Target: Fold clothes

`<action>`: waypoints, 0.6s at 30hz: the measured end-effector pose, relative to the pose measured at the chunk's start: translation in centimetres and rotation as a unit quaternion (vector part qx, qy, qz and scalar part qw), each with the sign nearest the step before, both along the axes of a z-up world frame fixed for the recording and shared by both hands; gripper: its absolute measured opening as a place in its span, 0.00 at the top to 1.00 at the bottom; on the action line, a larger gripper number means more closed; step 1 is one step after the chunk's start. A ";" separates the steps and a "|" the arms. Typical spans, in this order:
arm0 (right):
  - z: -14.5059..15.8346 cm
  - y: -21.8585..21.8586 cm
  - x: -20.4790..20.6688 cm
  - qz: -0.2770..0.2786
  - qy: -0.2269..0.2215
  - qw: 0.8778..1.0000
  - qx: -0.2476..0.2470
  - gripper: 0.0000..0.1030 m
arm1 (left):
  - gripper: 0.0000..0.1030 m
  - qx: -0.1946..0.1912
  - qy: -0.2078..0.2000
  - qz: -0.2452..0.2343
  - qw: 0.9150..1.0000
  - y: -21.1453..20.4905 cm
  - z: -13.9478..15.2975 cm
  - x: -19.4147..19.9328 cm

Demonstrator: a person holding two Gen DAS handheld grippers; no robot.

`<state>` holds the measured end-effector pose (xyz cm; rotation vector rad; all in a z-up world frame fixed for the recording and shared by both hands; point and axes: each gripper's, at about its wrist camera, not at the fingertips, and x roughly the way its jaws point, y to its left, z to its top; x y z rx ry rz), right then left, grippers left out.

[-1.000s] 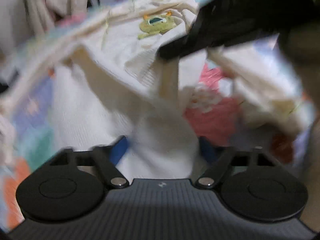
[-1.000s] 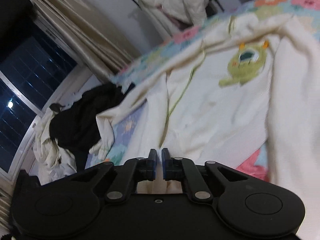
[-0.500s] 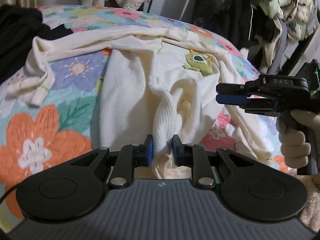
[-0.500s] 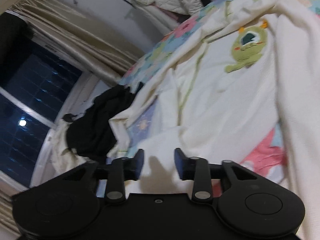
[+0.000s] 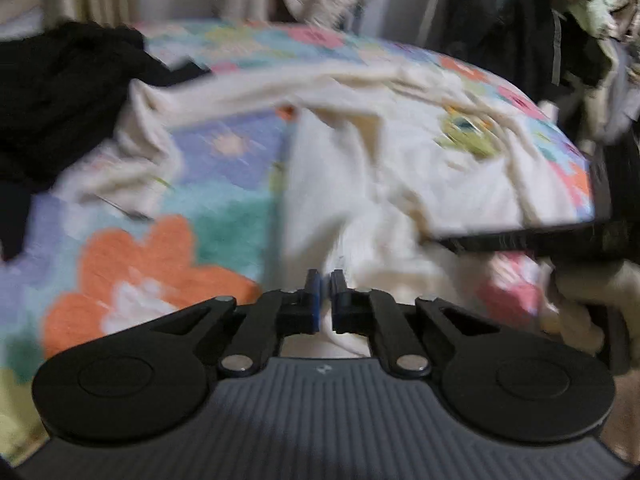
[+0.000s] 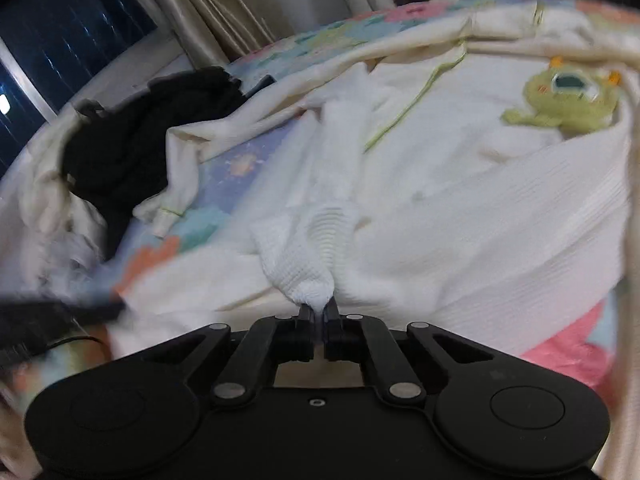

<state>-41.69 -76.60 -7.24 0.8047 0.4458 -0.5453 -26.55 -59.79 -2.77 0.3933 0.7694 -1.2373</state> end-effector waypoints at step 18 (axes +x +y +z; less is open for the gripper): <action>4.9 5.8 -8.9 -0.105 0.047 0.992 -0.055 0.94 | 0.96 -0.064 -0.113 0.209 0.969 9.8 5.5 11.0</action>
